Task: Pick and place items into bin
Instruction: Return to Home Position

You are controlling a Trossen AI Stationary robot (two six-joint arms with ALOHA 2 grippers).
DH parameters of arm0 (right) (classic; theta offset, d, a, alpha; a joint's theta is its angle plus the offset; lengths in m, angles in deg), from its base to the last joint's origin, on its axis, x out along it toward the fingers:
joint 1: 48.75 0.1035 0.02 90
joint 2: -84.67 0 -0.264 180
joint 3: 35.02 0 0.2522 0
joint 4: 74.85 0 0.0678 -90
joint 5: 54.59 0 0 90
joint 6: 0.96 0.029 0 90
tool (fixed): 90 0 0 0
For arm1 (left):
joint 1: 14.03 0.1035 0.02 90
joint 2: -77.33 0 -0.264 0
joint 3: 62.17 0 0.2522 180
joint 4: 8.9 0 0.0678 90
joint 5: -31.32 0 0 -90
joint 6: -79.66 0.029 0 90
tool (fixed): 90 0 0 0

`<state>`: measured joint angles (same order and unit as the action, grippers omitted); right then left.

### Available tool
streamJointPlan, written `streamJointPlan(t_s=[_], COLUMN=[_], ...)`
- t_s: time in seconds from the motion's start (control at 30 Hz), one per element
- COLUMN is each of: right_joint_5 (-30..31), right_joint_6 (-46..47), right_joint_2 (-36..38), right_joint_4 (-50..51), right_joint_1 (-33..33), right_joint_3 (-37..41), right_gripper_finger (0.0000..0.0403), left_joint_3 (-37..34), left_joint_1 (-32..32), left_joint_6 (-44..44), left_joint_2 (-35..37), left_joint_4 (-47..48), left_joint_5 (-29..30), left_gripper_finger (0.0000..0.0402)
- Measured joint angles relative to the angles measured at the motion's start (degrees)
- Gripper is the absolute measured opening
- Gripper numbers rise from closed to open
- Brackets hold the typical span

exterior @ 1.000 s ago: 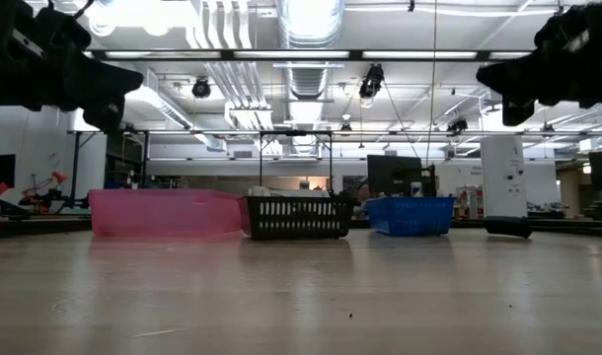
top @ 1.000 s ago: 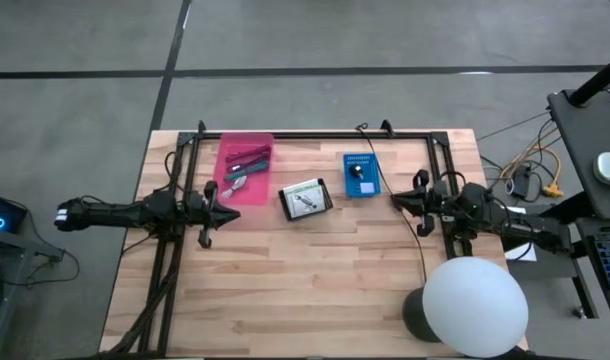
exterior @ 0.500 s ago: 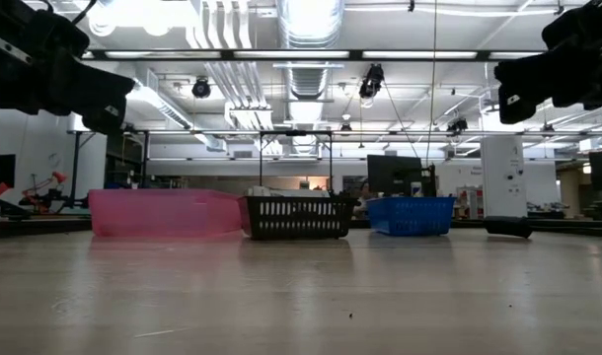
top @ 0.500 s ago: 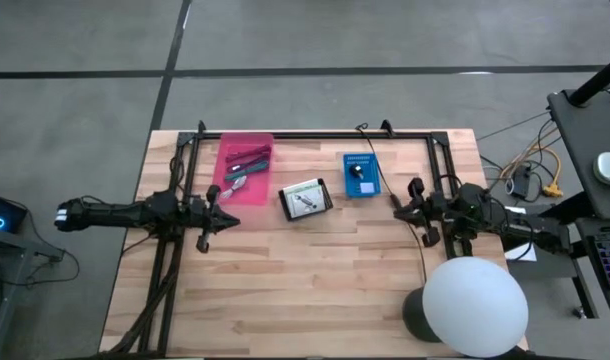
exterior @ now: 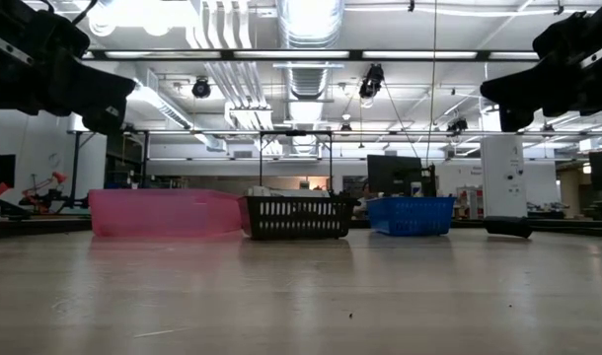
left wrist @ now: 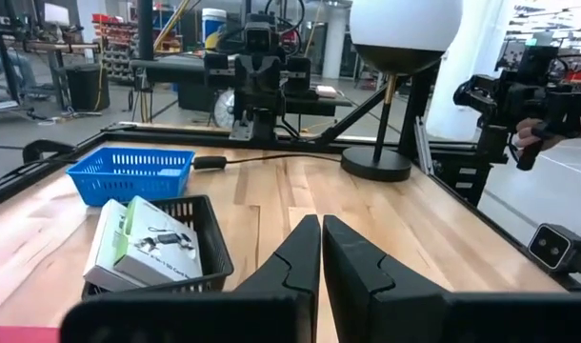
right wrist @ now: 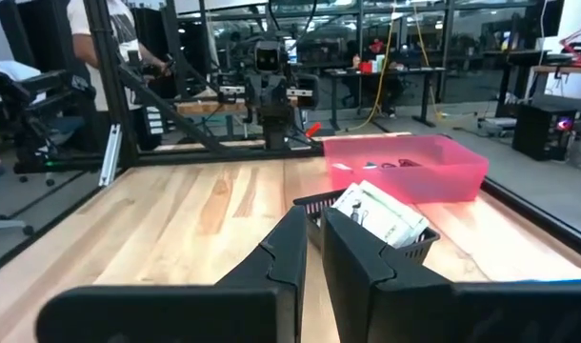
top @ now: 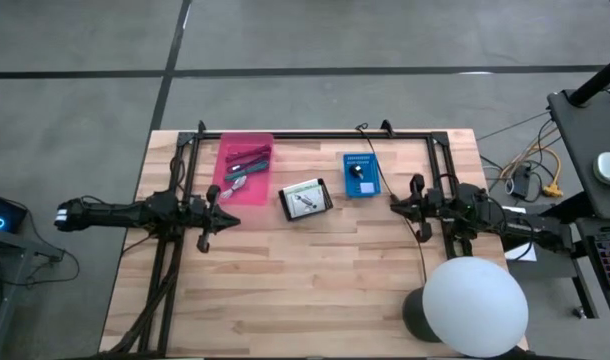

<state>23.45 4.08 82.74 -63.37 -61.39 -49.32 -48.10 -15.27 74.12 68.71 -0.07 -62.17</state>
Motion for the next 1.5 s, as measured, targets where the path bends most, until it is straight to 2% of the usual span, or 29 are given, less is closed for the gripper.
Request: streamJointPlan(t_s=[0.77,0.93,1.5], right_joint_5=[0.1,0.1,0.0], right_joint_6=[-1.1,-1.1,-1.1], right_joint_2=[0.0,0.0,0.0], right_joint_4=[0.0,0.0,0.0], right_joint_1=[0.0,0.0,0.0], right_joint_3=[0.0,0.0,0.0], right_gripper_finger=[0.0027,0.0027,0.0027], left_joint_3=[0.0,0.0,0.0], left_joint_1=[-0.1,-0.1,0.0], left_joint_6=[-0.2,-6.0,-6.1], left_joint_2=[0.0,-0.5,-1.3], left_joint_4=[-0.5,-0.5,-0.5], left_joint_5=[0.2,0.2,0.2], left_gripper_finger=[0.0,0.0,0.0])
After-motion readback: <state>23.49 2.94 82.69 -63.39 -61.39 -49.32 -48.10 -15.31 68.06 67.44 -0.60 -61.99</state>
